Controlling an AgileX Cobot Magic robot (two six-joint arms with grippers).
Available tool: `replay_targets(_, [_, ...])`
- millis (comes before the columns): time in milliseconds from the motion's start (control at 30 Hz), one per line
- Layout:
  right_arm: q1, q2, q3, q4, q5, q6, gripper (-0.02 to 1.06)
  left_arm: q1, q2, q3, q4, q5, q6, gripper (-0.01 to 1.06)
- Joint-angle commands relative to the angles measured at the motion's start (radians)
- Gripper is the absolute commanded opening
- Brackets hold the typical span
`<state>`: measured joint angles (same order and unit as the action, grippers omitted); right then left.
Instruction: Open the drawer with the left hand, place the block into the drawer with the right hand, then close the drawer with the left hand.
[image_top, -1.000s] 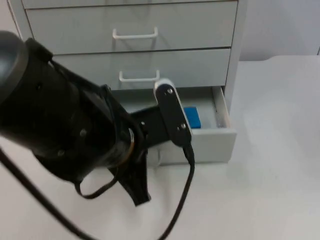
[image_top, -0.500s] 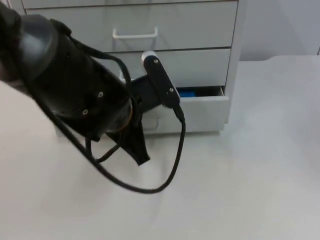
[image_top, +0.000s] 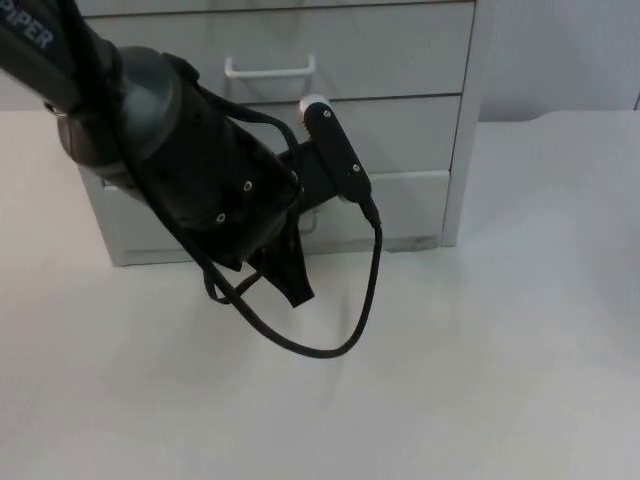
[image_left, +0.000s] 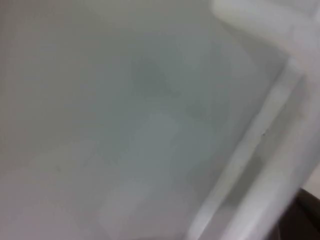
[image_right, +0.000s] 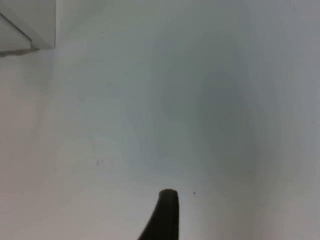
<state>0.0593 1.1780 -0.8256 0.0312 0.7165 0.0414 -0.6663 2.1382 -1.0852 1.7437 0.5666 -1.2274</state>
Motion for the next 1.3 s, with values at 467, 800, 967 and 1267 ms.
replay_targets(467, [-0.006,-0.007,0.002,0.000,0.012,-0.009,0.75,-0.213,-0.156,-0.005,-0.560,0.168,0.342,0.00])
replay_targets(800, [-0.006,-0.007,0.002,0.006,0.023,-0.009,0.75,-0.286,-0.416,-0.005,-1.022,0.154,0.693,0.00])
replay_targets(967, [0.018,-0.007,0.002,0.006,0.035,-0.009,0.75,-0.286,-0.564,-0.005,-1.180,0.159,0.835,0.00])
replay_targets(1267, [0.158,-0.014,0.002,-0.003,0.025,-0.034,0.75,-0.286,-0.776,-0.005,-1.229,0.184,0.861,0.00])
